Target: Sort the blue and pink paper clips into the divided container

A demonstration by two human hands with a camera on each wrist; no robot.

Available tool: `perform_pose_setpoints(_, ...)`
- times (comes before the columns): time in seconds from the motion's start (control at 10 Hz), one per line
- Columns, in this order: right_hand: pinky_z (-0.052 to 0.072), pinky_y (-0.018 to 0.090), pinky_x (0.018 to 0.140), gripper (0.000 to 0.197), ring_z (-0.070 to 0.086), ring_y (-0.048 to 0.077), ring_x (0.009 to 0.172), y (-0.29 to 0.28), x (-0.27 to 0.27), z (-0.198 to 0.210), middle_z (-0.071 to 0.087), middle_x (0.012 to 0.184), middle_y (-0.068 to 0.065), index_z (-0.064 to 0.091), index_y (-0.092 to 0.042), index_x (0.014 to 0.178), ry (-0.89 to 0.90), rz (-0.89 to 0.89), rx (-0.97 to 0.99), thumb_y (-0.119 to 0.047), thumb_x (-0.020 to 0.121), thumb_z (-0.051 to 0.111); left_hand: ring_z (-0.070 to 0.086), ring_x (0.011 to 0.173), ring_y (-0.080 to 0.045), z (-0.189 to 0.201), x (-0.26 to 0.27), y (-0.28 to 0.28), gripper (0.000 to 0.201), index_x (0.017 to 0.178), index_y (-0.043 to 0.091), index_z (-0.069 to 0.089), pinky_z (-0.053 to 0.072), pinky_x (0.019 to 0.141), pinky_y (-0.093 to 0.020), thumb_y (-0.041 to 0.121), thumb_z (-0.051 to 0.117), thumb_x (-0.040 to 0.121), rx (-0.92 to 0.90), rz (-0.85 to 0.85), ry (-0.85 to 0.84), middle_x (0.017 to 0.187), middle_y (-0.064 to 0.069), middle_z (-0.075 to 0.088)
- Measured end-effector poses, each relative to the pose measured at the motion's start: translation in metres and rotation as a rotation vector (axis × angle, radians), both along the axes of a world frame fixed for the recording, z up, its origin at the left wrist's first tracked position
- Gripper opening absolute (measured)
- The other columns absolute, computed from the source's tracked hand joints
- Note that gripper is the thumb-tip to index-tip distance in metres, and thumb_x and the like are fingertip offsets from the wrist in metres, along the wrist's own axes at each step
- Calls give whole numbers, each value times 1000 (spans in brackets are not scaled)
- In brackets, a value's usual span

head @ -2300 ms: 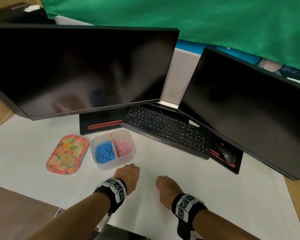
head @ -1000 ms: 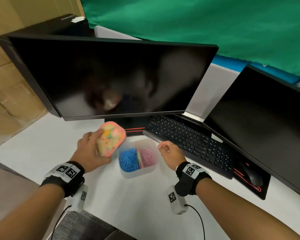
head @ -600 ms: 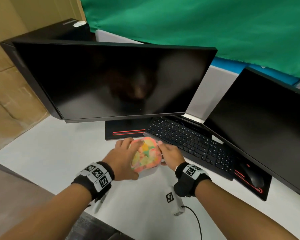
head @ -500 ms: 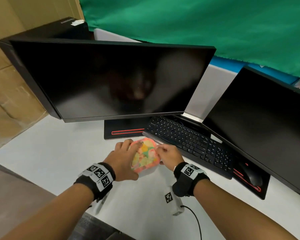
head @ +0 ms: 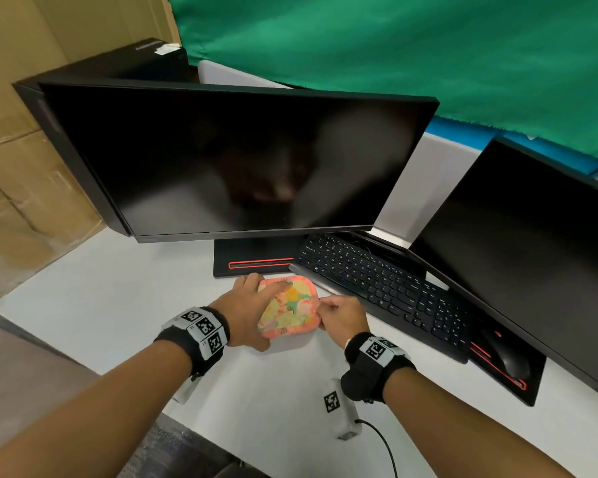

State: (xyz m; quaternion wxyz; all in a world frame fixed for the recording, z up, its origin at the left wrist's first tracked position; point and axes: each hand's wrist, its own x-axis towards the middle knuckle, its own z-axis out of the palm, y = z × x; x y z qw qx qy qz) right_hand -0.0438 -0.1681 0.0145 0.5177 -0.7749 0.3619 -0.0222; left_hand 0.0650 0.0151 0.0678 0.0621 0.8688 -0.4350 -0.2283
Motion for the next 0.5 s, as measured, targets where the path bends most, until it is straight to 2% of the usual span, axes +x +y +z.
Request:
perform_pose_setpoints(0.2, 59, 40, 80, 17, 71, 17, 79, -1, -3, -8, 74, 82, -1, 75, -16, 88, 3, -65, 57, -23, 79, 63, 36, 116, -23, 1, 7, -1, 114, 143, 45, 7, 49, 93, -39, 58, 76, 53, 49, -87, -30, 128, 0, 31)
perform_pose_setpoints(0.4, 59, 41, 80, 11, 72, 19, 73, 2, 5, 1, 75, 77, 2, 74, -20, 81, -30, -115, 122, -17, 83, 64, 35, 117, -25, 7, 14, -4, 113, 142, 46, 7, 49, 93, -43, 56, 76, 53, 59, -86, -42, 127, -1, 31)
perform_pose_setpoints(0.5, 57, 45, 83, 20, 69, 22, 74, -1, 9, 2, 73, 74, 2, 70, -29, 70, -24, -93, 109, -19, 85, 61, 34, 121, -28, 9, 18, -7, 114, 143, 47, 6, 47, 94, -43, 55, 77, 54, 70, -66, -34, 129, -2, 30)
